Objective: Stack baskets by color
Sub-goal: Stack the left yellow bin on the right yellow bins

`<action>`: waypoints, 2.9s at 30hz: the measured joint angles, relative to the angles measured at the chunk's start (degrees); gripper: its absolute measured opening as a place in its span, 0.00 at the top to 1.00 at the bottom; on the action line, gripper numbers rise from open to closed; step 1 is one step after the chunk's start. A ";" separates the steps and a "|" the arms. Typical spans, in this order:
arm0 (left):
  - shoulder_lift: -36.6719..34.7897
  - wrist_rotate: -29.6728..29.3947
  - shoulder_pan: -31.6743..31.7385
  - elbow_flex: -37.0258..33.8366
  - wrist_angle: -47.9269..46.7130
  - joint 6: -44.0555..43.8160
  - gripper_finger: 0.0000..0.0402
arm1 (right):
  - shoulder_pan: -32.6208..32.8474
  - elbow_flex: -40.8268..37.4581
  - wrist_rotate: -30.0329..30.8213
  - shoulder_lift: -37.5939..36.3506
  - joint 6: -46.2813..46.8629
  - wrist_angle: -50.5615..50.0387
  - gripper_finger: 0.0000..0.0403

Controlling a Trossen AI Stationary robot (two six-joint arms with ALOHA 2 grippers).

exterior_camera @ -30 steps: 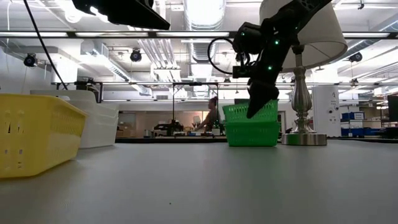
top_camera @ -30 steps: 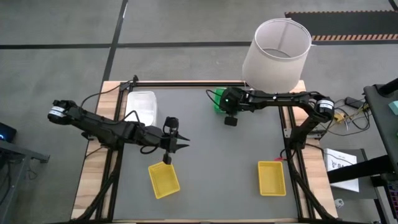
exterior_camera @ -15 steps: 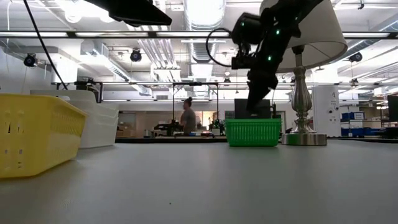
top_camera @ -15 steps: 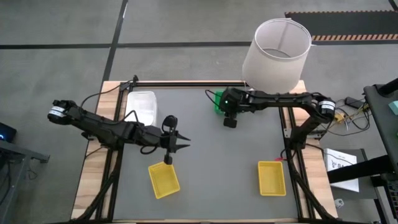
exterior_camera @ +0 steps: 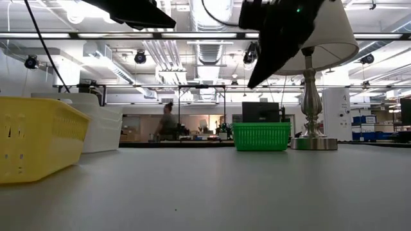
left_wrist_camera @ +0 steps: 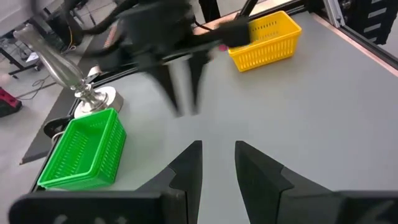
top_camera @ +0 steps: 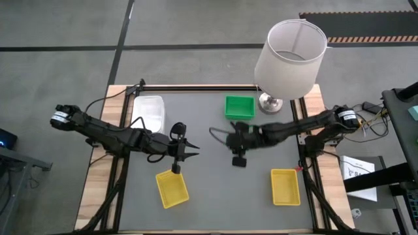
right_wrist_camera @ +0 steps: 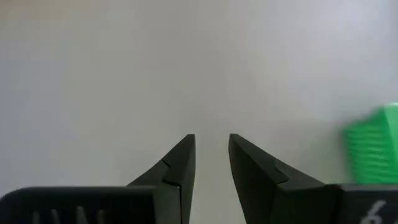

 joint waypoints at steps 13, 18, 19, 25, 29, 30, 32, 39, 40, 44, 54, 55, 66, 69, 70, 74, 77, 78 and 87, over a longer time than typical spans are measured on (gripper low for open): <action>0.11 0.00 0.05 0.11 0.00 4.48 0.80 | 18.61 -0.80 0.56 0.64 22.70 10.50 0.87; 0.11 0.00 0.05 0.29 0.01 9.38 0.80 | 22.23 0.21 2.22 2.58 29.65 11.17 0.89; 0.11 0.00 0.05 0.34 0.18 10.44 0.80 | 22.64 0.33 2.47 3.17 30.89 10.81 0.89; 0.11 0.00 0.05 0.09 1.89 14.05 0.80 | 23.84 0.55 1.34 5.83 35.72 10.53 0.89; 0.11 0.00 0.05 0.17 2.05 14.08 0.80 | 23.64 0.55 0.20 6.44 35.76 9.96 0.89; 0.11 0.00 0.05 0.17 2.43 14.09 0.80 | 23.39 0.55 0.23 6.44 35.54 9.56 0.89; 0.11 0.00 0.05 0.11 3.12 14.12 0.80 | 22.95 0.55 0.25 6.39 35.19 8.68 0.89; 0.33 0.00 0.05 0.22 3.16 14.12 0.80 | 21.77 0.34 0.56 6.29 33.40 4.83 0.89; 0.33 0.00 0.05 0.21 3.16 14.12 0.80 | 21.67 0.09 1.02 6.29 32.49 4.93 0.89; 0.33 0.00 0.05 0.18 3.02 14.12 0.80 | 21.50 -0.46 4.96 6.26 30.95 4.79 0.89; 0.33 0.00 0.07 0.23 3.06 14.12 0.80 | 20.66 -0.33 4.99 6.20 31.08 4.76 0.88; 0.33 0.00 0.07 0.26 3.06 14.12 0.80 | 20.66 -0.33 4.98 6.20 31.31 4.76 0.87; 0.33 0.00 0.07 0.18 4.38 13.62 0.80 | 20.66 2.37 2.80 6.20 32.12 3.47 0.65; 0.33 0.18 0.05 0.11 4.67 13.28 0.80 | 20.68 5.13 1.83 6.20 31.66 -0.80 0.61; 0.45 0.25 0.05 0.09 4.67 12.03 0.80 | 20.70 6.13 1.77 6.20 32.19 -2.50 0.60; 0.66 0.79 -0.02 -0.19 4.55 5.32 0.80 | 21.12 9.87 1.90 6.20 34.77 -8.07 0.59; 0.66 2.22 -0.12 -0.79 4.89 1.84 0.80 | 22.25 11.03 2.11 6.22 34.42 -8.50 0.60; 0.66 2.55 -0.26 -0.97 4.87 1.30 0.80 | 22.65 11.13 2.11 6.25 34.11 -8.49 0.61; 0.70 2.80 -3.26 -1.01 7.97 -4.03 0.80 | 25.42 11.13 1.95 6.44 40.32 -8.67 0.65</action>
